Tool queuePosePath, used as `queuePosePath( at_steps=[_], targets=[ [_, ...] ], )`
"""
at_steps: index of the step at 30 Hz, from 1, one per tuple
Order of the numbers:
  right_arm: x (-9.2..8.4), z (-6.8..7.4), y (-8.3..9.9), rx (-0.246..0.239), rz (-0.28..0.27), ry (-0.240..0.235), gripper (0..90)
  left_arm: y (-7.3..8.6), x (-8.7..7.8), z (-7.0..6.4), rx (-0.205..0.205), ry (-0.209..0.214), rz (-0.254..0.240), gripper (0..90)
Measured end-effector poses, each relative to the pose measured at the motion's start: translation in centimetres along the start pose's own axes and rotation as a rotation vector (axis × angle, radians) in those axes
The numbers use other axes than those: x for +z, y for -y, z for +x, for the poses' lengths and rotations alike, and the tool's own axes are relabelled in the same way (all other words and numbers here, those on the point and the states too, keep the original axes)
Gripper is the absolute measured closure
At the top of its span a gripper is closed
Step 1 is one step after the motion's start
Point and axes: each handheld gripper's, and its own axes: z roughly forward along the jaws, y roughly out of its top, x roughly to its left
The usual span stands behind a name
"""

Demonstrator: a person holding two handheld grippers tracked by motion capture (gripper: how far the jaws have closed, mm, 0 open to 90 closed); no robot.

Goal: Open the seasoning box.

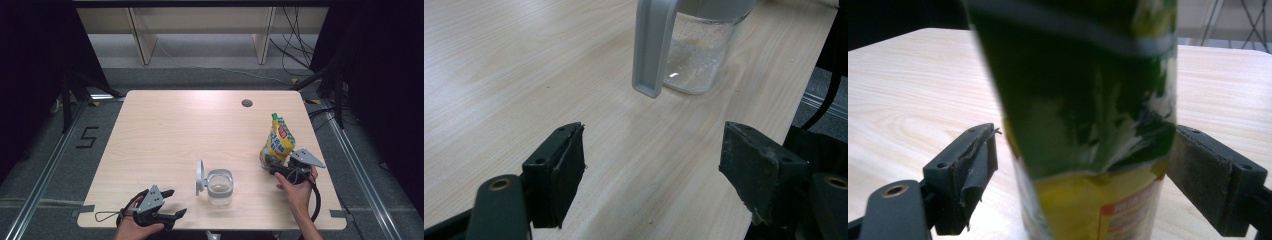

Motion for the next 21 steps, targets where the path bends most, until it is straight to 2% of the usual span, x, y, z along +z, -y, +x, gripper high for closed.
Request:
queuePosePath(
  at_steps=[3,4,5,6,7,8,10,11,12,13,17,18,21],
  targets=[
    [0.2,0.0,0.2,-0.015,0.006,0.011,15.6,0.0,0.0,-0.1,0.002,-0.005,-0.004,25.5],
    [0.5,0.0,0.3,-0.010,-0.019,0.016,15.6,0.0,0.0,-0.1,0.002,-0.005,-0.005,25.5],
    [0.5,-0.1,0.4,0.002,-0.017,0.022,15.6,0.0,0.1,-0.1,0.000,-0.005,-0.012,25.4],
    [0.7,-0.2,0.5,-0.015,-0.027,0.026,15.6,-0.1,0.0,0.0,0.013,0.004,0.001,25.4],
    [0.7,-0.2,0.5,-0.015,-0.027,0.026,15.6,-0.1,0.0,0.0,0.013,0.004,0.001,25.5],
    [0.8,-0.2,0.5,-0.023,-0.034,0.029,15.5,-0.1,0.1,0.1,0.031,0.000,-0.002,25.5],
    [0.9,0.2,0.6,0.010,-0.036,0.018,15.2,0.0,0.1,-0.1,0.003,0.000,-0.001,25.5],
    [1.1,0.2,0.6,-0.027,-0.035,0.025,15.6,0.0,0.1,0.0,0.013,-0.001,0.004,25.4],
    [1.1,0.4,0.7,-0.008,-0.038,0.032,15.5,0.0,0.1,-0.1,0.010,0.003,0.005,25.4],
    [1.2,0.3,0.8,-0.014,-0.036,0.047,15.6,0.0,0.1,-0.1,0.012,0.003,0.007,25.4],
    [1.5,0.3,1.0,0.024,-0.032,0.060,16.1,-0.1,0.1,0.0,0.028,0.007,0.010,25.4],
    [1.6,0.2,1.0,0.006,-0.038,0.052,16.0,-0.1,0.1,0.1,0.051,0.004,0.013,25.4],
    [1.7,0.3,1.0,0.014,-0.042,0.053,16.2,-0.1,0.1,0.0,0.043,0.014,0.012,25.5]
  ],
)
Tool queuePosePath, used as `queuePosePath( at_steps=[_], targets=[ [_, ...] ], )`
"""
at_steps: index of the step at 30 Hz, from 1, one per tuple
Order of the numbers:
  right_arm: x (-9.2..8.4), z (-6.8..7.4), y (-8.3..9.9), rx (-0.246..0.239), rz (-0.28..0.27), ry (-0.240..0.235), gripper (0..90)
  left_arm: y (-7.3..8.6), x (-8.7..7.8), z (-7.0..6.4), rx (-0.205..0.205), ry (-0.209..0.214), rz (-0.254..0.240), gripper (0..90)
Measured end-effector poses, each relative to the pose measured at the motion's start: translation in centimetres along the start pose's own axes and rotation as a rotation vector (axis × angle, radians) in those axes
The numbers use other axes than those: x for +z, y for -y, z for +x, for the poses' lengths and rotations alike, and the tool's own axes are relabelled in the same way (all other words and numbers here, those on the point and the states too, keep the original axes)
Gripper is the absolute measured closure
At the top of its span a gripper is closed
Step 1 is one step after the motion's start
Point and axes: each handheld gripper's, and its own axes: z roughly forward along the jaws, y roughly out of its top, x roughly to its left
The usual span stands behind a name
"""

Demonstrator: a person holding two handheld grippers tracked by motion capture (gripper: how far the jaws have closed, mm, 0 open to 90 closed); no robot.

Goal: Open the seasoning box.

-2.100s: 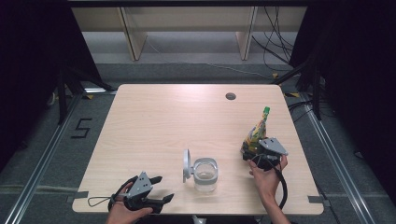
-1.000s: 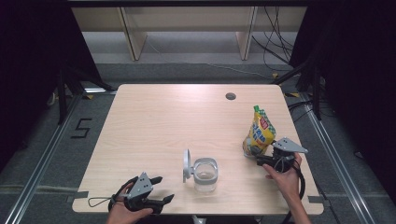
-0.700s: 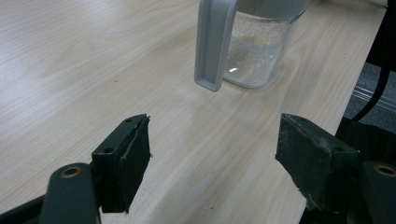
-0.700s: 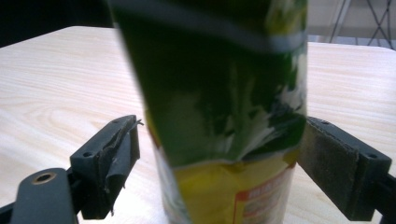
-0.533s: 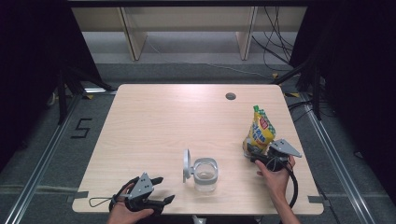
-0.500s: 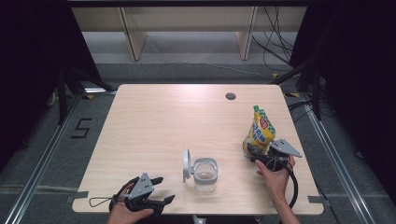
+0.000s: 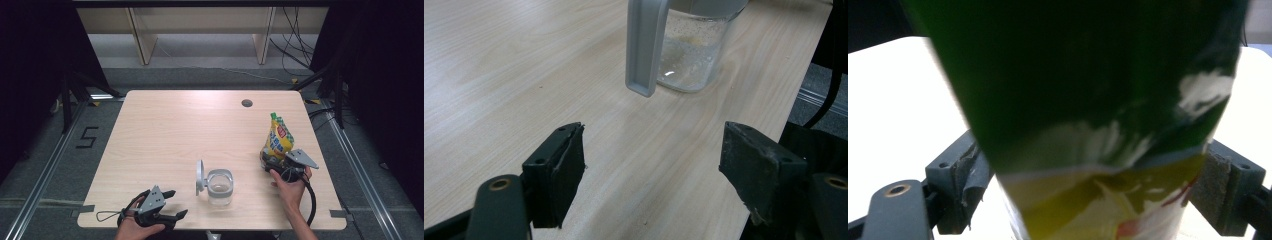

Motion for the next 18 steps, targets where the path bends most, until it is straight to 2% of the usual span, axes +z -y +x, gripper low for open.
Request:
queuePosePath(
  at_steps=[2,3,4,5,6,7,12,15,16,17,18],
  targets=[
    [0.03,-0.03,0.00,-0.005,0.002,0.009,16.4,0.00,0.02,-0.02,0.000,-0.002,-0.001,25.4],
    [0.09,0.13,-0.01,0.011,-0.002,0.013,16.0,0.08,0.10,-0.21,-0.024,-0.012,-0.003,25.4],
    [0.15,-0.13,-0.07,-0.013,-0.001,0.000,16.0,0.08,0.12,-0.21,-0.024,-0.011,-0.002,25.4],
    [0.14,0.19,-0.05,0.017,-0.001,0.009,16.0,0.08,0.12,-0.21,-0.023,-0.012,0.000,25.5],
    [0.17,0.22,-0.07,0.019,-0.001,0.014,16.1,0.08,0.12,-0.23,-0.024,-0.010,-0.001,25.5],
    [0.32,0.03,-0.11,-0.001,-0.011,0.004,16.4,0.08,0.11,-0.22,-0.023,-0.010,-0.001,25.5],
    [0.53,0.17,-0.13,0.014,-0.027,0.007,17.5,0.09,0.10,-0.21,-0.024,-0.010,-0.003,25.4],
    [0.61,0.10,-0.15,0.003,-0.032,0.009,18.7,0.08,0.10,-0.17,-0.021,0.001,0.005,25.4],
    [0.72,0.03,-0.13,-0.005,-0.033,0.028,20.4,0.08,0.11,-0.19,-0.020,-0.001,0.004,25.4],
    [0.80,0.08,-0.18,-0.004,-0.028,0.038,20.5,0.01,0.08,-0.05,0.009,-0.001,0.004,25.4],
    [0.72,0.21,-0.19,0.015,-0.023,0.036,20.6,0.01,0.08,-0.04,0.009,-0.001,0.004,25.4]
  ],
)
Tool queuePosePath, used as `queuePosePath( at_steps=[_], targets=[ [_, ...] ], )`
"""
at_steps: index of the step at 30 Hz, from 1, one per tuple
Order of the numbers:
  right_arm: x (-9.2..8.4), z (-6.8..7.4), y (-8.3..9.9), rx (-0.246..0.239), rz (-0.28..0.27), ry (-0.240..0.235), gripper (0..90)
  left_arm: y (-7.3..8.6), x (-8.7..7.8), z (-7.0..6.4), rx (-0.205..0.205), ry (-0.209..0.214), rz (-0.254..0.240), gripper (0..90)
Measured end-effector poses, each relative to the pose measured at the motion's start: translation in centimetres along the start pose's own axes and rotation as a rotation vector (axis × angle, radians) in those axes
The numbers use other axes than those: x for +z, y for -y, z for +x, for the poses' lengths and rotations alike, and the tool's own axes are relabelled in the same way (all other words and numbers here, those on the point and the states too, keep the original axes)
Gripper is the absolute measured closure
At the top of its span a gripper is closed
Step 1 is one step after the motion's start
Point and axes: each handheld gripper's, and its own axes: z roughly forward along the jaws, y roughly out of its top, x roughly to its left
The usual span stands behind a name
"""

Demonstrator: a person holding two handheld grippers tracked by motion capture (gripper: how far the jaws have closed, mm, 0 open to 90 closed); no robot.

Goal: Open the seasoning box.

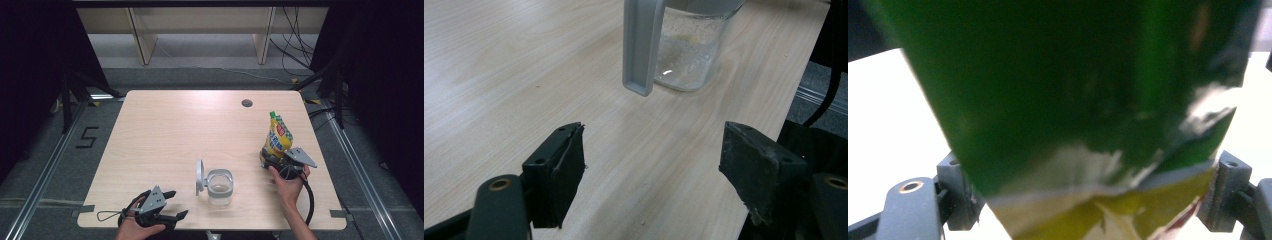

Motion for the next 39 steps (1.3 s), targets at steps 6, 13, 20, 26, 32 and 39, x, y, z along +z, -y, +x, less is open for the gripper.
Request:
queuePosePath(
  at_steps=[6,13,20,26,32,39],
  targets=[
    [0.1,-0.2,-0.1,-0.020,0.003,-0.005,21.1,0.1,0.1,-0.2,-0.043,0.005,-0.008,25.5],
    [0.2,-0.2,-0.1,-0.015,0.009,-0.007,22.9,0.1,0.1,0.0,-0.005,0.001,0.004,25.4],
    [-0.1,0.1,-1.0,-0.074,0.046,-0.001,30.9,0.1,0.0,-0.2,-0.052,0.001,-0.012,25.4],
    [-0.7,0.0,-1.3,-0.129,0.066,-0.018,32.2,0.1,-0.2,-0.1,-0.054,-0.007,-0.021,25.4],
    [-2.6,0.2,-1.8,-0.153,0.077,-0.049,34.6,0.1,-0.3,0.1,-0.048,-0.004,-0.015,25.4],
    [-4.6,0.8,-2.0,-0.241,0.090,-0.085,36.1,0.0,-0.3,0.1,-0.028,0.001,-0.026,25.4]
  ],
)
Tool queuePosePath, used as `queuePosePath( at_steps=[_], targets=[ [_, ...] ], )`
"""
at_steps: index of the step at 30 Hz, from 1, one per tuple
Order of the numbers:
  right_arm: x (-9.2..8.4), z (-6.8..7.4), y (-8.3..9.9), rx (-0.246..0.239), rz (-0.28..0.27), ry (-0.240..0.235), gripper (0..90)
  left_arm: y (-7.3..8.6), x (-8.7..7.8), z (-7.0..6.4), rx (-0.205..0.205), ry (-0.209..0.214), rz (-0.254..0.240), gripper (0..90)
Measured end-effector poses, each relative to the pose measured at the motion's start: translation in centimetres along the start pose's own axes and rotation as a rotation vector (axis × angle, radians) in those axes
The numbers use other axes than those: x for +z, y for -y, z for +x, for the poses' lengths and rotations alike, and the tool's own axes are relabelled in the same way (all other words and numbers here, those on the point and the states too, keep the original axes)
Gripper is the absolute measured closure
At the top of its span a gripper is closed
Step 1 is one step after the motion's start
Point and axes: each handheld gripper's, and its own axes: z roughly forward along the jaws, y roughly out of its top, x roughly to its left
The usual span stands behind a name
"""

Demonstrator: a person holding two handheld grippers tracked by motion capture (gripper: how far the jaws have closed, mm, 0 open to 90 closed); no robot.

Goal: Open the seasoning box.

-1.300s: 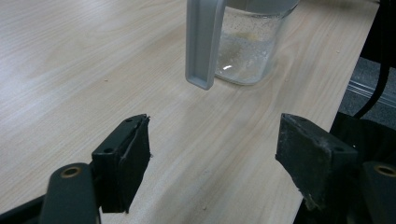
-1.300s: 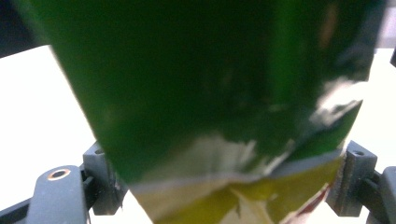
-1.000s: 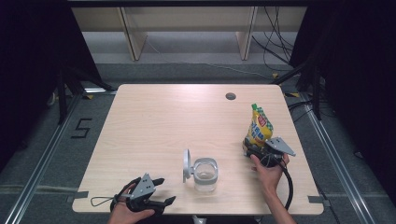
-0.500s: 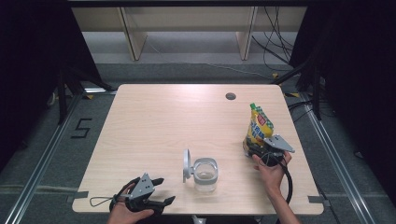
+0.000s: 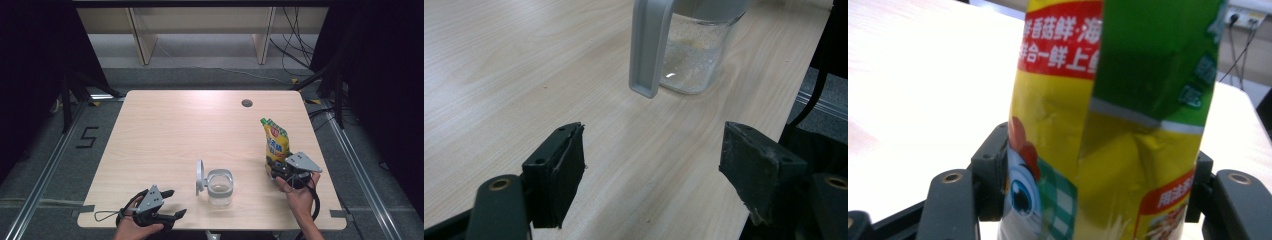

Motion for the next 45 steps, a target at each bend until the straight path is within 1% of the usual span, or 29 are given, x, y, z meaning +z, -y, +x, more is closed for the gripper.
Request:
queuePosePath(
  at_steps=[3,4,5,6,7,10,12,13,15,17,19,21,22,23,24,26,27,29,30,34,35,36,37,38,39,40,43,44,45],
  targets=[
    [-0.2,0.1,0.0,0.011,0.007,0.009,36.1,0.0,0.0,0.0,-0.003,-0.006,-0.002,25.4],
    [-0.2,-0.3,0.2,0.026,0.001,-0.005,36.1,0.1,0.0,0.0,-0.020,-0.013,0.006,25.4],
    [-0.2,-0.4,0.2,0.023,-0.003,-0.009,36.1,0.1,0.0,0.0,-0.016,-0.012,0.006,25.4],
    [-0.3,-0.4,0.2,0.042,-0.004,-0.017,36.1,0.1,0.0,0.0,-0.013,-0.014,0.007,25.4],
    [-0.3,-0.4,0.3,0.029,-0.006,-0.012,36.1,0.1,0.0,0.0,-0.025,-0.004,0.009,25.4],
    [-0.5,-0.5,0.5,0.037,0.004,-0.022,36.0,0.1,0.1,-0.1,-0.011,-0.010,0.010,25.4],
    [-0.5,-0.6,0.5,0.035,0.008,-0.026,35.9,0.1,0.1,-0.2,-0.015,-0.007,0.003,25.4],
    [-0.6,-0.8,0.5,0.023,-0.003,-0.010,35.9,0.1,0.1,-0.2,-0.017,-0.007,0.001,25.4],
    [-0.6,-0.9,0.7,0.029,-0.004,-0.017,35.7,0.1,0.1,-0.2,-0.020,-0.008,0.004,25.4],
    [-0.5,-0.9,1.0,0.050,-0.009,-0.022,35.3,0.0,0.1,0.0,0.007,-0.006,0.004,25.4],
    [-0.5,-1.0,1.0,0.050,-0.013,-0.018,35.1,0.0,0.2,-0.1,-0.002,-0.005,-0.002,25.4],
    [-0.4,-1.0,1.1,0.051,-0.021,-0.022,34.9,0.0,0.1,0.0,0.005,-0.005,0.003,25.4],
    [-0.3,-1.1,1.2,0.034,-0.028,-0.029,34.4,0.0,0.1,0.0,0.006,-0.005,0.005,25.4],
    [-0.3,-1.1,1.3,0.053,-0.035,-0.029,33.7,0.1,0.2,-0.2,-0.020,-0.014,0.005,25.4],
    [-0.2,-1.2,1.5,0.099,-0.029,-0.052,32.2,0.1,0.2,-0.2,-0.013,-0.012,0.007,25.4],
    [-0.1,-1.5,1.7,0.083,-0.042,-0.051,31.3,0.1,0.2,-0.2,-0.017,-0.009,0.007,25.4],
    [0.0,-1.6,1.9,0.107,-0.059,-0.057,29.5,0.0,0.2,-0.1,0.009,-0.003,0.007,25.4],
    [0.1,-1.6,2.0,0.118,-0.070,-0.066,28.8,0.0,0.1,-0.1,0.008,0.000,0.013,25.5],
    [0.2,-1.3,2.1,0.142,-0.075,-0.055,28.0,0.0,0.2,-0.1,0.011,-0.005,0.013,25.4],
    [0.4,-1.4,2.2,0.123,-0.088,-0.041,25.5,0.1,0.2,-0.1,0.007,-0.003,0.009,25.4],
    [0.4,-1.4,2.2,0.146,-0.097,-0.054,25.2,0.0,0.2,-0.1,0.013,-0.005,0.015,25.4],
    [0.4,-1.4,2.2,0.141,-0.080,-0.045,24.7,0.0,0.2,-0.1,0.012,-0.005,0.014,25.4],
    [0.4,-1.3,2.2,0.148,-0.089,-0.040,23.9,0.0,0.2,-0.1,0.013,-0.005,0.015,25.4],
    [0.4,-1.2,2.2,0.146,-0.086,-0.007,23.4,0.0,0.2,-0.1,0.012,-0.004,0.016,25.4],
    [0.3,-1.1,2.2,0.161,-0.057,-0.006,23.0,0.0,0.2,-0.1,0.012,-0.004,0.016,25.4],
    [0.3,-1.0,2.2,0.172,-0.064,-0.019,22.8,0.0,0.2,-0.1,0.013,-0.004,0.016,25.4],
    [0.5,-1.1,2.1,0.143,-0.076,-0.013,21.9,0.0,0.2,-0.1,0.011,-0.004,0.017,25.4],
    [0.5,-0.9,2.1,0.155,-0.077,-0.026,21.9,0.1,0.2,-0.1,0.010,-0.003,0.017,25.4],
    [0.5,-0.9,2.1,0.149,-0.078,-0.025,21.7,0.0,0.2,-0.1,0.012,-0.003,0.017,25.4]
  ],
)
